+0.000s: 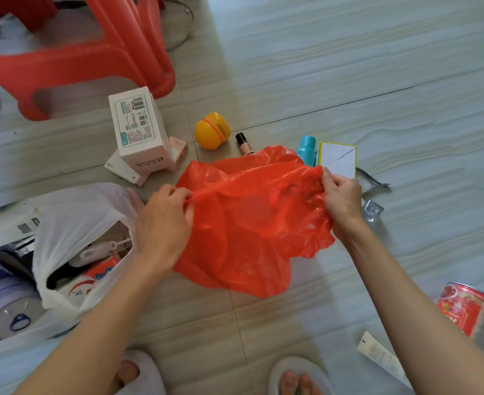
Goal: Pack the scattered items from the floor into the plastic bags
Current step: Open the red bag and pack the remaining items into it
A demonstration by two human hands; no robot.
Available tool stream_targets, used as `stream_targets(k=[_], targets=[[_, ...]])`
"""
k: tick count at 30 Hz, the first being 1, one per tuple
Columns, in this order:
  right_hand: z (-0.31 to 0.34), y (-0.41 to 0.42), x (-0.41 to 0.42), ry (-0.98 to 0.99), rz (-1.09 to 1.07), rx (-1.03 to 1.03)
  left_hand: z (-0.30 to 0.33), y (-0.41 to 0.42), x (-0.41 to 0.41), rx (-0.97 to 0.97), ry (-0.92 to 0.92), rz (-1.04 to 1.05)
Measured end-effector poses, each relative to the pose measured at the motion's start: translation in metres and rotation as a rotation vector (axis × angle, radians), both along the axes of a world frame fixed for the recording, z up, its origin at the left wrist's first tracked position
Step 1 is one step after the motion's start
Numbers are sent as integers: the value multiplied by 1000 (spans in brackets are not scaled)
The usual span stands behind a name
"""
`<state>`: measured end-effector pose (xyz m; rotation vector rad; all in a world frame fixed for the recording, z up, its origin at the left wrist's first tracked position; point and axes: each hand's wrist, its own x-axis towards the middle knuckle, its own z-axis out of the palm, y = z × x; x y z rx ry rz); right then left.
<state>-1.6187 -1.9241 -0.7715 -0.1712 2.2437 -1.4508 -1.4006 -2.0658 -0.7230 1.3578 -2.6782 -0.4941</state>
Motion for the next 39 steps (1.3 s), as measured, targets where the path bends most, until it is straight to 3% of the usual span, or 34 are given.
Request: stream_targets(k=[3,5,7,10,14,16,18,20,22,25,27,30,32,36,39], targets=[[-7,8,1,-42,7,-60,-6,-3,-5,340,166,234],[-11,16,-3,-102,-5,-97,-4,-9,-12,849,427,560],[-13,25,-7,-134,-3,-101,2,-14,-10,1273,626,760],[-13,35,-10,-132,14,-80,5,-22,-2,1430,643,795],[-7,36,-6,105,159,99,4,-21,3,1316,566,818],[-3,35,-3,279,175,278,-2,-18,1,1079,498,761],[2,35,3,607,179,428,-7,-13,0,820,488,646],[8,36,18,937,230,373,-7,-5,-1,663,462,489],[11,39,47,1096,346,228,-9,2,3,503,358,306],[-4,49,94,1082,636,158,-17,12,13,259,93,29],[-23,59,112,1045,829,319,-25,16,19,4,-22,-156],[-33,63,114,999,983,558,-34,16,17,-242,-24,-357],[-24,53,107,1023,967,564,-34,12,7,-300,-49,-458],[-6,33,102,1088,866,333,-33,5,-28,-362,-71,-593],[-24,43,115,1030,1037,400,-30,5,-50,-294,-84,-569]])
